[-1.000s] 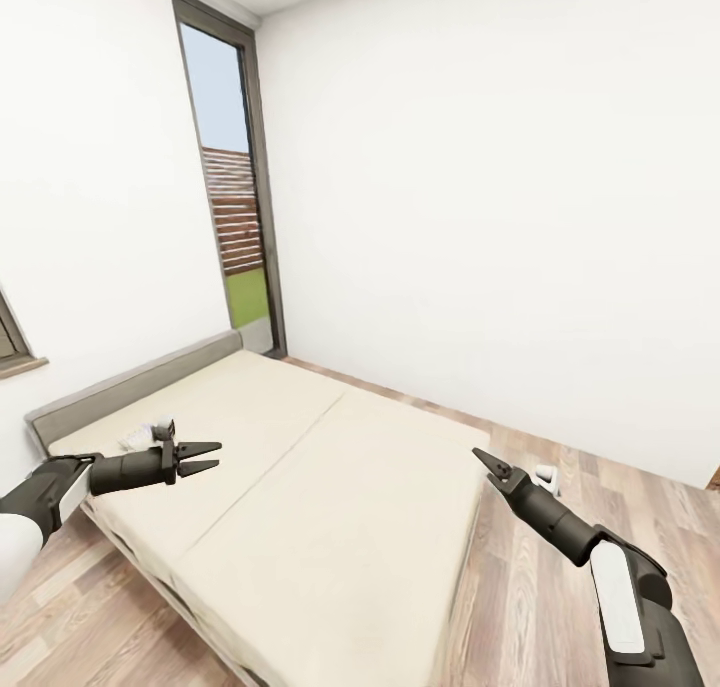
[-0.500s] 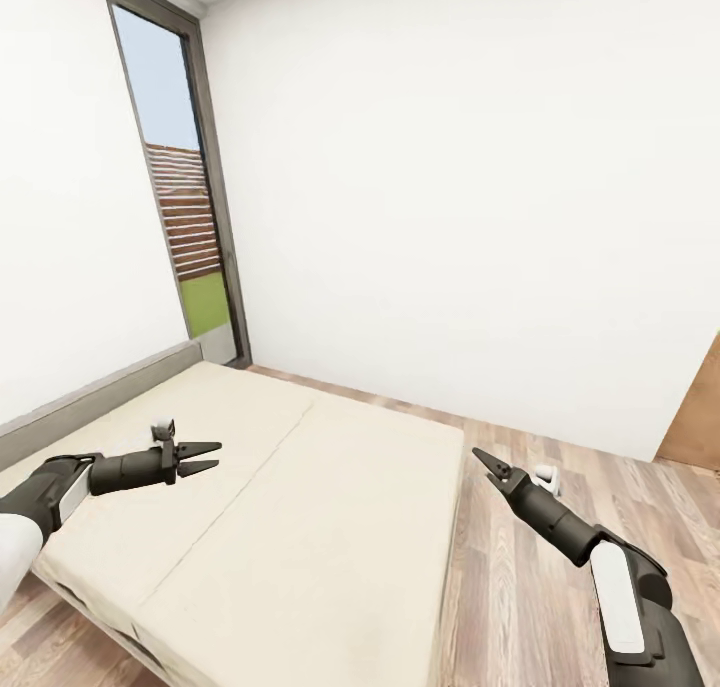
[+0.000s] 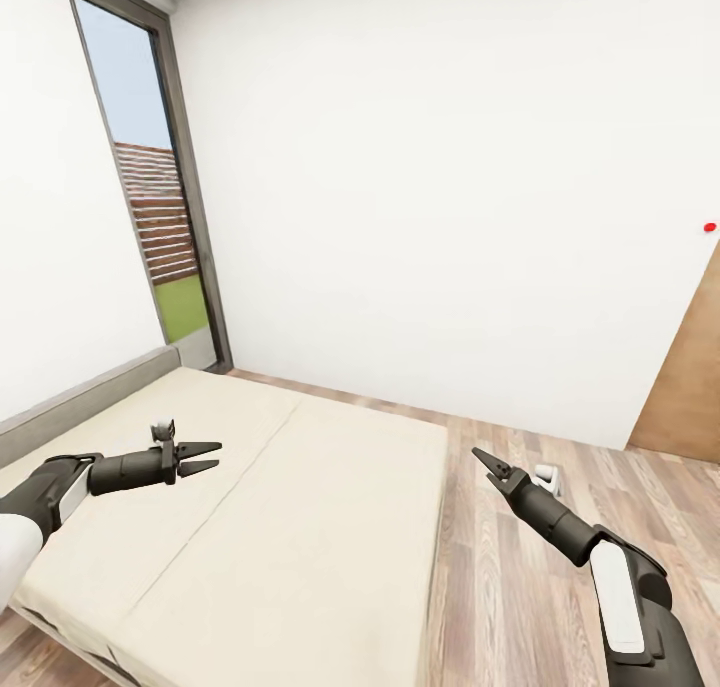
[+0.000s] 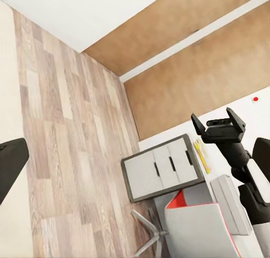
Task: Put all the toys in the child's room - the three board games (two on the bed and one on the table), the two jigsaw puzzles on the table, and the tennis ball on the table - inside the toy box on the table in the child's room.
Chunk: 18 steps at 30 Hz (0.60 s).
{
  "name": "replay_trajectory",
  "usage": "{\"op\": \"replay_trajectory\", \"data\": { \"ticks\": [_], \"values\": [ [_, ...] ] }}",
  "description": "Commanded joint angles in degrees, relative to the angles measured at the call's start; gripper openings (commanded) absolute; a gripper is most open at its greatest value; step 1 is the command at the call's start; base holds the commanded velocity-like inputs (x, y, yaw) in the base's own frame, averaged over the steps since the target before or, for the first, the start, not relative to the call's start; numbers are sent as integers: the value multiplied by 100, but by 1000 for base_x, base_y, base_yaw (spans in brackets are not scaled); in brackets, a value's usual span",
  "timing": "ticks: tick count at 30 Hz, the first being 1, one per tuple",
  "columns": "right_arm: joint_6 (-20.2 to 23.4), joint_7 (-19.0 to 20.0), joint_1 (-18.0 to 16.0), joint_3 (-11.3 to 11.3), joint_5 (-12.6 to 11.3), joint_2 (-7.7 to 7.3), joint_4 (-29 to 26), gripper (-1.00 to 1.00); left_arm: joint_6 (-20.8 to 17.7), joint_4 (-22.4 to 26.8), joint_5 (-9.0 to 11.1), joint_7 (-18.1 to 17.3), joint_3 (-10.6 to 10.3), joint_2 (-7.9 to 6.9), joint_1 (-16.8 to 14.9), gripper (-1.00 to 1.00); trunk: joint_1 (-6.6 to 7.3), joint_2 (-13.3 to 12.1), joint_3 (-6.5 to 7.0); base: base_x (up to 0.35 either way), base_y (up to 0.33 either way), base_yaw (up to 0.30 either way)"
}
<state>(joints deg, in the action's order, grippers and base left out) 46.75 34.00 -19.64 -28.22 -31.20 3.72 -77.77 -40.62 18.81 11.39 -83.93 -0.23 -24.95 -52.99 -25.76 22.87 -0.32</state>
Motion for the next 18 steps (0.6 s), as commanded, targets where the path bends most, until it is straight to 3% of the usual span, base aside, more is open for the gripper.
{"op": "replay_trajectory", "data": {
  "ticks": [1, 9, 18],
  "values": [
    [36, 17, -5, -17, 0, 6, -1, 100, -60, 0, 4, -18, -3, -2, -1, 100, -2, 5, -3, 1, 94, -18],
    [36, 14, -5, -17, 0, 6, -1, 100, -60, 0, 4, -18, -3, -2, -1, 100, -2, 5, 3, 0, 195, -65],
    [36, 15, -5, -17, 0, 6, -1, 100, -60, 0, 4, -18, -3, -2, -1, 100, -2, 5, 28, 0, 269, -196]
  ]
}}
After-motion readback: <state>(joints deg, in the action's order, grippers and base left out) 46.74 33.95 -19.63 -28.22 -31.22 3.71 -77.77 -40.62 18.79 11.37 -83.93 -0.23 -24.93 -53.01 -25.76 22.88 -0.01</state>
